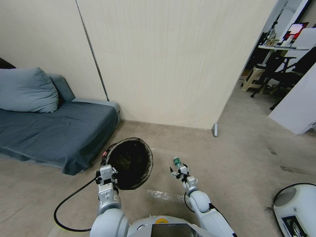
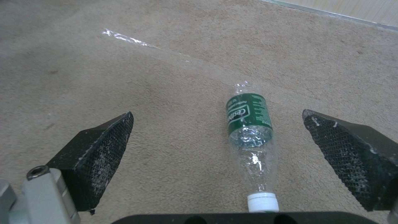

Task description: Pick up the trash bin, then pick up the garbage from the floor and place it into the trash bin.

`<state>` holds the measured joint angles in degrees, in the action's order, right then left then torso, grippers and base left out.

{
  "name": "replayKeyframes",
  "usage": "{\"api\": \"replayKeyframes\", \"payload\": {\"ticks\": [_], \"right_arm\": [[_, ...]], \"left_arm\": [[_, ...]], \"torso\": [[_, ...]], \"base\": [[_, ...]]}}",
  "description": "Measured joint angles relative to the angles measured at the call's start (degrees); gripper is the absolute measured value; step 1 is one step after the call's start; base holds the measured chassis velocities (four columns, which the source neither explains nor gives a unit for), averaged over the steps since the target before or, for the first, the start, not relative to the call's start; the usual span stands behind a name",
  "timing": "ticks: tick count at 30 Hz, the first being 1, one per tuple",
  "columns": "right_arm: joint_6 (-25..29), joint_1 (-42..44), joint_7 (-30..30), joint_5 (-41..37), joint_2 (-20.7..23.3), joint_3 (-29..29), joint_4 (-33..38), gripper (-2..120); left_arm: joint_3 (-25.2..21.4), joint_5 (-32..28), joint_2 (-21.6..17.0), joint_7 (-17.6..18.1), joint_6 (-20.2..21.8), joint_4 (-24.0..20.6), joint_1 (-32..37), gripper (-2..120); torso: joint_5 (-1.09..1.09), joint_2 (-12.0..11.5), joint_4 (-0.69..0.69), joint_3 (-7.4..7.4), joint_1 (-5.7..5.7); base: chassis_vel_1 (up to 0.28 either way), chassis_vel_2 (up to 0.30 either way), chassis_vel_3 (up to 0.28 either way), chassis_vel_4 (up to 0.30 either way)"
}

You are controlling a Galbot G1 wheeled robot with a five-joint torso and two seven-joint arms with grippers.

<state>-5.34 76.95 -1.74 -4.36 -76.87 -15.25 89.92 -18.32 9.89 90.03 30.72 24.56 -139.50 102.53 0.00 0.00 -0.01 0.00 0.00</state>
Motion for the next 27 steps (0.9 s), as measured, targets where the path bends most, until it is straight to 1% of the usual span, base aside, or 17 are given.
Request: {"api": "replayKeyframes", "payload": {"ticks": [5, 10, 17, 27], "right_arm": [[0.51, -2.65, 0.01, 0.7, -0.33, -0.19, -3.27, 100], [0.69, -4.07, 0.09, 0.73, -0.24, -0.29, -4.84, 100], [1.67, -7.4, 0.67, 0.7, -0.63, -1.13, -9.61, 100], [1.36, -9.95, 1.7, 0.42, -1.44, -1.92, -12.95, 100]], "left_arm": [[-0.4, 0.0, -0.13, 0.1, 0.0, -0.48, 0.55, 1], [-0.45, 0.01, -0.14, 0.13, -0.03, -0.52, 0.75, 1], [-0.67, 0.63, -0.07, 0.14, -0.28, -0.76, 1.42, 1], [-0.5, 1.42, 0.23, 0.12, -0.65, -0.81, 1.8, 1]], "torso": [[0.0, 0.0, 0.01, 0.0, 0.0], [0.0, 0.0, 0.0, 0.0, 0.0], [0.01, 0.0, 0.01, 0.0, 0.0], [0.0, 0.0, 0.01, 0.0, 0.0]], "base": [[0.0, 0.0, 0.0, 0.0], [0.0, 0.0, 0.0, 0.0], [0.0, 0.0, 0.0, 0.0], [0.0, 0.0, 0.0, 0.0]]}}
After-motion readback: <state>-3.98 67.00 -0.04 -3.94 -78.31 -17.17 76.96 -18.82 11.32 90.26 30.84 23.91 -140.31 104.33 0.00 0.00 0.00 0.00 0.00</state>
